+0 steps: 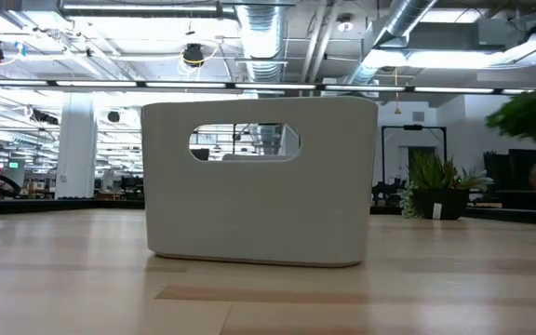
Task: Pick and place USB-C Cables
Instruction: Put the white charger cable into the gray bin
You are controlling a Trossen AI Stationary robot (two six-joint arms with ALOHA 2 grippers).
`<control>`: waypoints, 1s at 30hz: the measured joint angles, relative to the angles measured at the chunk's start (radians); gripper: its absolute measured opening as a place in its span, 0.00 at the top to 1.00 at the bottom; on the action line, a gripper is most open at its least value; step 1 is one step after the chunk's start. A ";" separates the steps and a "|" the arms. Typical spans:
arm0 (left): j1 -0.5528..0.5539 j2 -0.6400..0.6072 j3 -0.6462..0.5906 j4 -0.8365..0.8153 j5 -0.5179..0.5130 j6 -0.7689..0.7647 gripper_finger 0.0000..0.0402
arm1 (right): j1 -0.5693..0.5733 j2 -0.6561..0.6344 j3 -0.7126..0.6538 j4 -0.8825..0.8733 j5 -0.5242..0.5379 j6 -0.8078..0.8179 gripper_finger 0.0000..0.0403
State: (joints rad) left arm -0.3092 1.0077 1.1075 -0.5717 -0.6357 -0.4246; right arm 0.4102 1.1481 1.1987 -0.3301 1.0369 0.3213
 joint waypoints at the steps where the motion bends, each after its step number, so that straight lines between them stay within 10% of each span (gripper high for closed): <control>1: 0.000 0.000 0.000 0.001 0.000 0.005 0.46 | 0.010 -0.030 -0.055 0.039 0.005 0.028 0.98; 13: 0.000 0.016 -0.018 0.216 -0.017 0.178 0.46 | -0.044 -0.102 -0.577 0.993 -0.237 -0.108 0.98; 24: 0.101 0.023 -0.419 0.997 0.260 0.290 0.46 | -0.109 -0.046 -0.587 1.053 -0.384 -0.085 0.97; 30: 0.203 0.075 -0.436 1.045 0.390 0.180 0.46 | -0.162 0.021 -0.587 1.099 -0.475 -0.035 0.97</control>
State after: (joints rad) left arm -0.1058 1.0827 0.6718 0.4732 -0.2453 -0.2448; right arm 0.2482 1.1689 0.6117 0.7692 0.5621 0.2866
